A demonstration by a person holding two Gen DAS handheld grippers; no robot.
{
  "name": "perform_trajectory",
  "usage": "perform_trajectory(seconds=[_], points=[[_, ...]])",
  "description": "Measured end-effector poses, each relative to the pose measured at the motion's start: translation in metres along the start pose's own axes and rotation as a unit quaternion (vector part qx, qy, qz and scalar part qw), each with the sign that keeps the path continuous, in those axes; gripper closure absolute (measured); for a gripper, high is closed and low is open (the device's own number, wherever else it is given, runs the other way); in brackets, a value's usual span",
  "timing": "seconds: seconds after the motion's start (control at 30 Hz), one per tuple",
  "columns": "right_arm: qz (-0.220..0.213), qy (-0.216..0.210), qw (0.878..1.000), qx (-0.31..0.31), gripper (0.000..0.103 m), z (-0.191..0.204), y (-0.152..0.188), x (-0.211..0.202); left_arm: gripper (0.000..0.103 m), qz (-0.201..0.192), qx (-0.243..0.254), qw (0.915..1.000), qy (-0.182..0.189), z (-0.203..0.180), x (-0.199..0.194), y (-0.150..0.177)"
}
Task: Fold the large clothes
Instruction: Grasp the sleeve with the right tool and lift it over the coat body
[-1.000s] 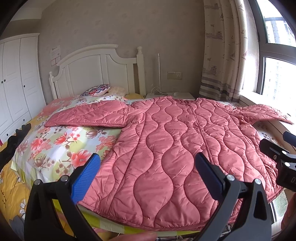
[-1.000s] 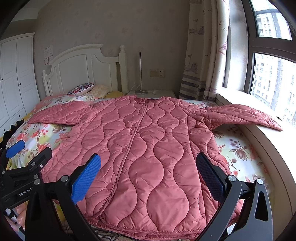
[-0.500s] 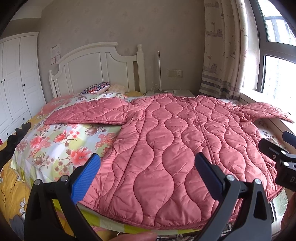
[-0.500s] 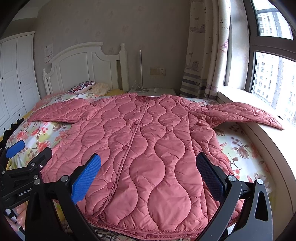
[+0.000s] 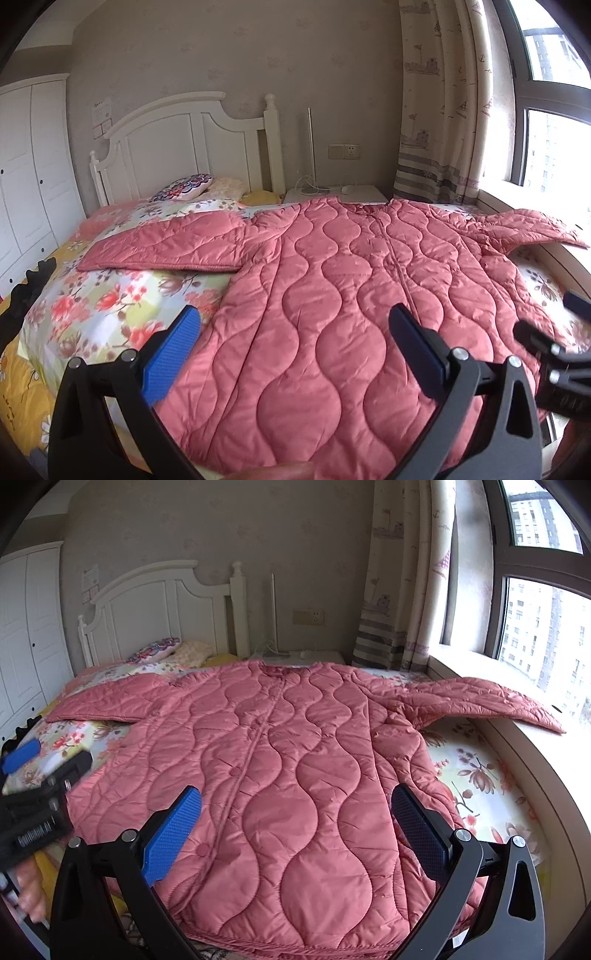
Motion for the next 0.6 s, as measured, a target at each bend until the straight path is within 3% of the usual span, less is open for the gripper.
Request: perform_trajectory(seconds=[0.27,0.47,0.6], points=[[0.006,0.024,1.0,0.005,0.004,-0.02,-0.01,0.027,0.002,0.011,0.024,0.9996,0.009,-0.024,0.049,-0.032],[0.027,0.046,0.998,0.024,0.004,-0.048,-0.016,0.056,0.002,0.076,0.068,0.9946,-0.021,-0.046,0.135,-0.045],[0.044,0.057,0.996,0.055,0.004,-0.076,-0.021,0.076,0.002,0.099,0.092,0.9903,-0.031,-0.058,0.179,-0.047]])
Point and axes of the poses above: each gripper's, at about its wrist camera, not at the fingertips, and x roughly the way its jaws point, z to its left, y to its underside, the point moved 4 cm from there along x, roughly the way its jaws point, and after that the axes turned 10 degrees about -y, right-handed, at the moved point
